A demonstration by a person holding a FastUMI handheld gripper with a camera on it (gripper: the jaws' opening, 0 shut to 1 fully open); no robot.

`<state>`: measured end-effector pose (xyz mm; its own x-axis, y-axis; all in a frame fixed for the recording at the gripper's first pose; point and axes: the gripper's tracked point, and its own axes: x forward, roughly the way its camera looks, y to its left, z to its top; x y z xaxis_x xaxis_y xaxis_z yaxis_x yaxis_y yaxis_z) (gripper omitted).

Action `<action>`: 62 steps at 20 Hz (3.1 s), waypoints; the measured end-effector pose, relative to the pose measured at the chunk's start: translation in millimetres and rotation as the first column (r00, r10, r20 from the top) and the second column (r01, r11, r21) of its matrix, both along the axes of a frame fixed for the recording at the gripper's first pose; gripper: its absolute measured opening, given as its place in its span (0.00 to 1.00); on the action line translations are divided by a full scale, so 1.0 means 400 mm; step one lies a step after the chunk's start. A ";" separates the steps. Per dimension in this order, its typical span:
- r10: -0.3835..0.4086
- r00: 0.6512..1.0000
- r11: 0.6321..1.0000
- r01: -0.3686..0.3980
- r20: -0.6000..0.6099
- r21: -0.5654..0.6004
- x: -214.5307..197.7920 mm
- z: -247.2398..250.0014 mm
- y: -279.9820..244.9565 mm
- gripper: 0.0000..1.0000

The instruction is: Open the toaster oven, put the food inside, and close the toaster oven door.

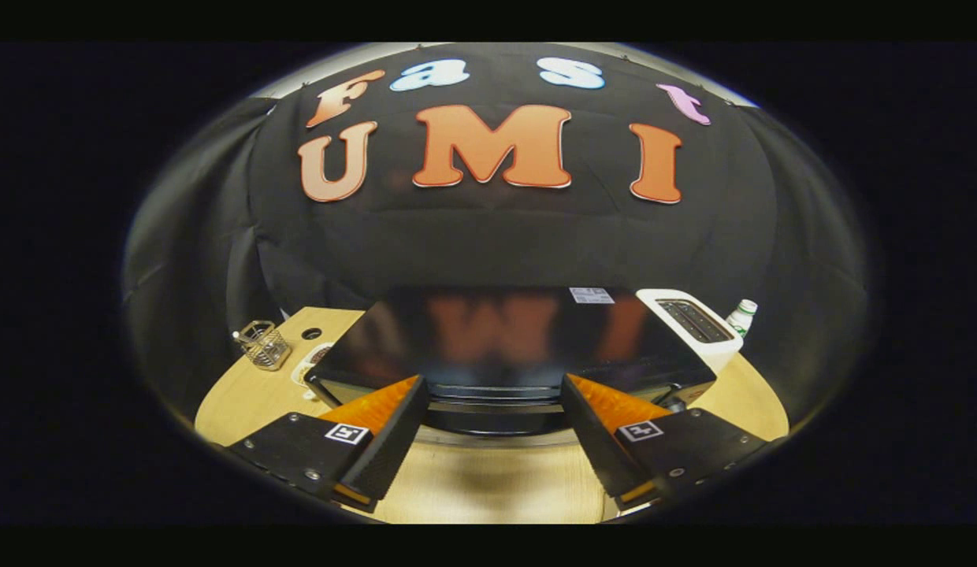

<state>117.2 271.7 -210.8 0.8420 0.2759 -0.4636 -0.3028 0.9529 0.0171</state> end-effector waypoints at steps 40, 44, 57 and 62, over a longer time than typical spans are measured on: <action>-0.061 0.963 0.996 0.041 -0.262 -0.082 -0.355 -0.417 -0.162 0.96; -0.054 0.964 0.994 0.028 -0.262 -0.101 -0.361 -0.410 -0.180 0.97; 0.107 0.924 0.993 -0.115 -0.368 0.002 -0.400 -0.187 -0.420 0.98; 0.122 0.900 0.987 -0.153 -0.418 -0.042 -0.373 -0.144 -0.573 0.98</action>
<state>-32.1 42.6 -268.2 0.5270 0.3280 -0.7840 -0.4115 0.9057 0.1022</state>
